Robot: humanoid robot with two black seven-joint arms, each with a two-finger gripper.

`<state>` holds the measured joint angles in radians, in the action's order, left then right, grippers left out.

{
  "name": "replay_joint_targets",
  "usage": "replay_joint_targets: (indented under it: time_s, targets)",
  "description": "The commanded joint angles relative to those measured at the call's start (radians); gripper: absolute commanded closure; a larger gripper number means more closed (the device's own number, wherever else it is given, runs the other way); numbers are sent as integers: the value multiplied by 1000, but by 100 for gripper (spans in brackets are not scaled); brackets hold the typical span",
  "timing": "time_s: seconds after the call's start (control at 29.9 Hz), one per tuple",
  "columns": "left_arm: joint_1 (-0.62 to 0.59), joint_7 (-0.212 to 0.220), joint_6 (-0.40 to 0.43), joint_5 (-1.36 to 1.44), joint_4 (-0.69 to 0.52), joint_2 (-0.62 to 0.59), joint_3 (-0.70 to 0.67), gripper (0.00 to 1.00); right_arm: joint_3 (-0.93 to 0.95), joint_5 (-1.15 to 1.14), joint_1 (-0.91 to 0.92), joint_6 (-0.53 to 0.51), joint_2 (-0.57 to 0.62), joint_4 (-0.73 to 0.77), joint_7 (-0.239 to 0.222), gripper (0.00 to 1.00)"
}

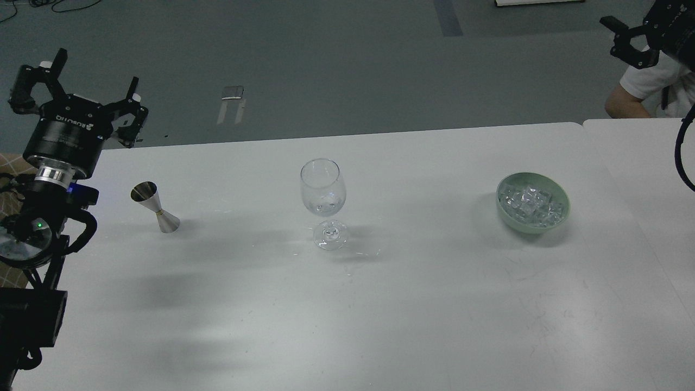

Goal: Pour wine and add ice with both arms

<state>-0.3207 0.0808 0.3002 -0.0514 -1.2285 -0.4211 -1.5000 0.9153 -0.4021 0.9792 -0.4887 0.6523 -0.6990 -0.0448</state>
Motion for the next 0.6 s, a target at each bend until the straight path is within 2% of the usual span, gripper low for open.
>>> replay_joint_targets:
  time_s: [0.0,0.13,0.23,0.4,0.57]
  targets:
    - [-8,4,-13,13,3,-10,3,2,-21,-144,62,0,20,-25,6,0]
    - [-95,2,-26,218,88,1,17,2,-21,-366,101,0,20,-42,10,0]
    - [-207,-4,-39,378,194,-5,124,2,-23,-547,99,0,20,-74,11,0]
    - [-322,-1,-26,390,302,-12,199,2,-47,-775,99,0,21,-131,11,0]
    - [-402,-1,39,393,458,-1,216,2,-246,-922,124,0,21,-232,11,0]
